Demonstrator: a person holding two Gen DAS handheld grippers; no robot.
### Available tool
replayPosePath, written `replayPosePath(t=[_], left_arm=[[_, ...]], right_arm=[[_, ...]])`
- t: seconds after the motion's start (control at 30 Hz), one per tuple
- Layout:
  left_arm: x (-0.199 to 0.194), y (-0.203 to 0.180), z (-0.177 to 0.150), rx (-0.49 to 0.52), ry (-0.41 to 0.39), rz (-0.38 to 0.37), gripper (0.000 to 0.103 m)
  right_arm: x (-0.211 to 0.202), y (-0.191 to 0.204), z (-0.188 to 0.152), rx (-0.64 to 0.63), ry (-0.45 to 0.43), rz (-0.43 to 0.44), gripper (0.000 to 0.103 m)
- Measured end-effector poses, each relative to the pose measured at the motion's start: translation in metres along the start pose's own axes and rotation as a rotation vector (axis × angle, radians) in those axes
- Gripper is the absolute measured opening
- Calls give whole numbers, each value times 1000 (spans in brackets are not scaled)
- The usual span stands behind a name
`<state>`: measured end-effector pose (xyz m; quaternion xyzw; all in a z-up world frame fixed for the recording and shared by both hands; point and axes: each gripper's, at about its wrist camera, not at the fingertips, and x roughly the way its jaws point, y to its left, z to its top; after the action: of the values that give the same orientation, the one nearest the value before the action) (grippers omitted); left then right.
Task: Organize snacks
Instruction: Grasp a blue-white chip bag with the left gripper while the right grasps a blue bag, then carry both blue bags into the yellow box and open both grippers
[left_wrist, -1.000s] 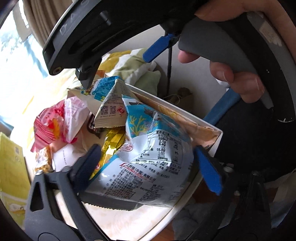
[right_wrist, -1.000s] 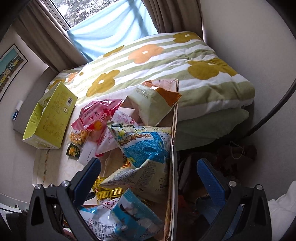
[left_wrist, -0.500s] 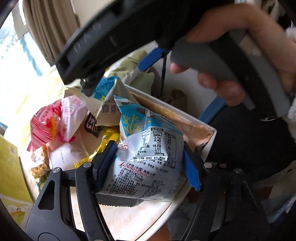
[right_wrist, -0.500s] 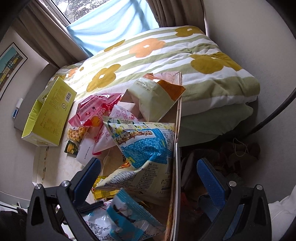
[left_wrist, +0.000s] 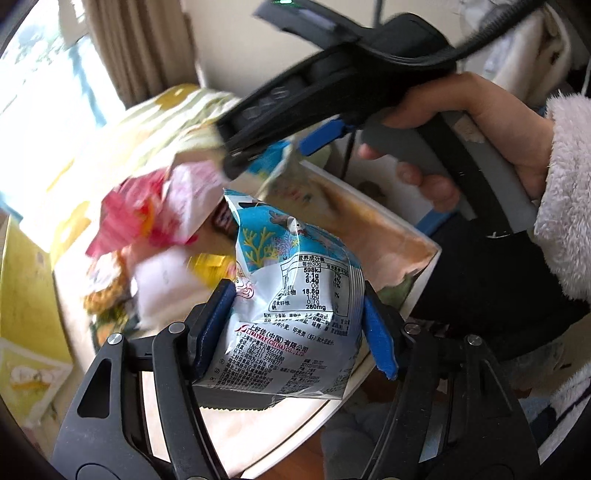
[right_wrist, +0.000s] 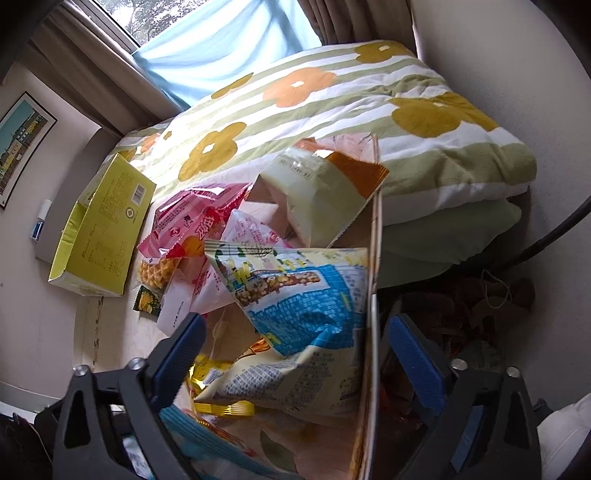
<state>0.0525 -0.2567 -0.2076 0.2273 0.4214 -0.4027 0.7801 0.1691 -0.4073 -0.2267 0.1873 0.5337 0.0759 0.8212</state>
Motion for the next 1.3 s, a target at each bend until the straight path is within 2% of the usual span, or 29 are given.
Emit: replayPosePath(t=[0.2,0.33,0.4,0.43,0.53,0.57,0.6,0.77,0.93,1.17,1.3], left_arm=[[-4,30,-11,-87,16,21,63],[-12,32,-16,-135,13,20,63],[-14,35,-17,-151,12,21,63],[-14,39,-17,-157,12,21,63],[-10,37,-14,-174,12,24,63],[-9,37,-14,-179,12,27,63],[-9,37,-14,-184,12,31,63],[-13,39,-17,-209,4,48,63],[-24,41,-16,-231,-17,68,63],[-60,46,-9,-278,-82,111,63],[-88,62,-4,-334,-128,171,63]], right_arm=[[7,3,0,-8,4,-26,88],[8,6,-2,-34,-3,-97,73],[7,8,-5,-57,-10,-137,62],[6,8,-7,-64,-16,-151,61],[2,3,-9,-38,-34,-147,56],[1,3,-9,-36,-41,-139,47],[0,4,-10,-35,-44,-115,46],[3,18,-19,-72,-42,-141,42],[-8,17,-24,-39,-64,-106,41],[-48,37,-27,-62,-117,-85,41],[-73,59,-26,-96,-148,-58,41]])
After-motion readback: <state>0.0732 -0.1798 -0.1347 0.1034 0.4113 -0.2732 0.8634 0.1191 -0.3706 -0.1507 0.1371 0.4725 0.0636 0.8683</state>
